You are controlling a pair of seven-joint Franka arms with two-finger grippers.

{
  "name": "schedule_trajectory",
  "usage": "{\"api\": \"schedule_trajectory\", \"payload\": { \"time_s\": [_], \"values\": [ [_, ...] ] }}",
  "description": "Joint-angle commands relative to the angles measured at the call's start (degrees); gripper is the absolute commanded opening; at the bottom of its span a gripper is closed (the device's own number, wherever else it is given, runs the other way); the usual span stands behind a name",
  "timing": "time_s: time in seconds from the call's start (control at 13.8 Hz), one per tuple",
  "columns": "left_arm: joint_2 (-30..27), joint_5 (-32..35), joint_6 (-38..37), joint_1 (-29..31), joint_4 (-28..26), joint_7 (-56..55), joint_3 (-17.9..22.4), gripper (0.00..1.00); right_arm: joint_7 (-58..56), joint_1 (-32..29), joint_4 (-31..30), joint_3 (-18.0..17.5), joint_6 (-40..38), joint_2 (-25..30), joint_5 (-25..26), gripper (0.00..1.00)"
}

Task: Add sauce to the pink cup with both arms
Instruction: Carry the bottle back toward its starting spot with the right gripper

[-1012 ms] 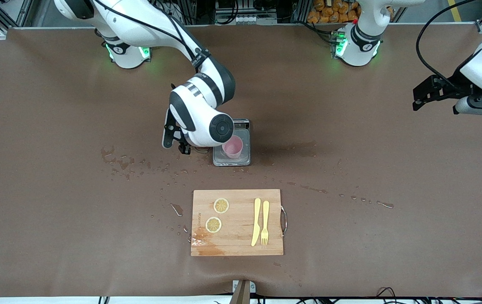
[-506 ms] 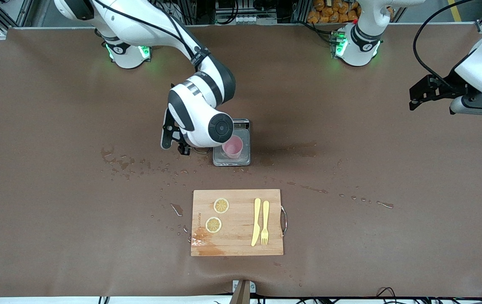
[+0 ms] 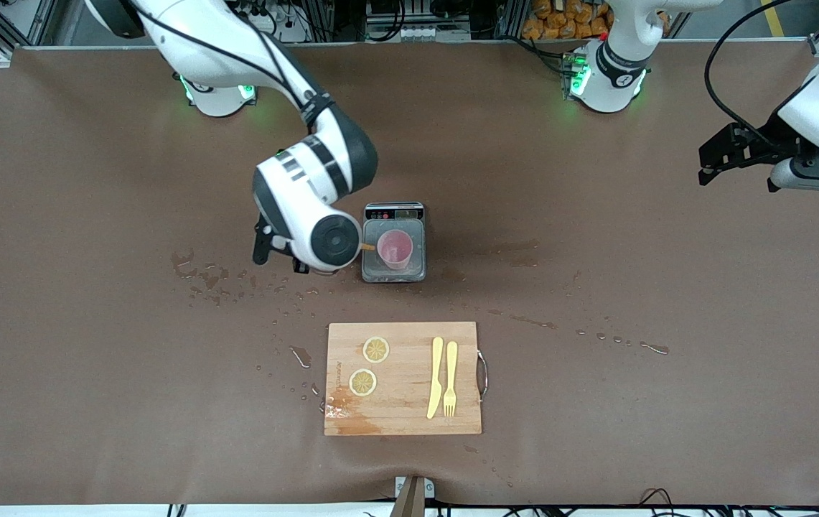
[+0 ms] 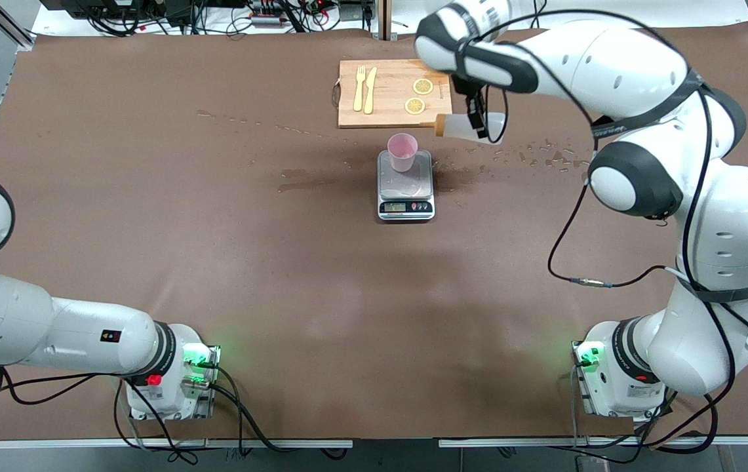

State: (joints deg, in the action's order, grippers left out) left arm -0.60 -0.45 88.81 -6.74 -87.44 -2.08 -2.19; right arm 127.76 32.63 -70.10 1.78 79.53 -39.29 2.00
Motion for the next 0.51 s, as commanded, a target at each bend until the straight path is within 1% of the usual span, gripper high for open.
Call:
{"api": "schedule_trajectory", "payload": {
  "time_s": [0.0,0.14,0.29,0.43],
  "values": [
    [-0.9,0.6,0.5,0.1,-0.7,0.1,-0.2,1.00,-5.9,-5.8,0.0,-0.6,-0.7,3.9,-7.9,0.00],
    [-0.9,0.5,0.4,0.2,-0.8,0.2,-0.3,1.00,-10.6,-8.5,-1.9,-0.7,-0.3,6.5,-10.8,0.00],
    [-1.0,0.5,0.4,0.1,-0.8,0.2,-0.3,1.00,-15.9,-11.5,-4.5,-0.6,0.2,8.5,-15.4,0.00],
    [-1.2,0.5,0.4,0.1,-0.7,0.3,-0.3,1.00,-21.5,-15.1,-9.1,-0.7,1.8,11.8,-18.1,0.00]
  ]
}}
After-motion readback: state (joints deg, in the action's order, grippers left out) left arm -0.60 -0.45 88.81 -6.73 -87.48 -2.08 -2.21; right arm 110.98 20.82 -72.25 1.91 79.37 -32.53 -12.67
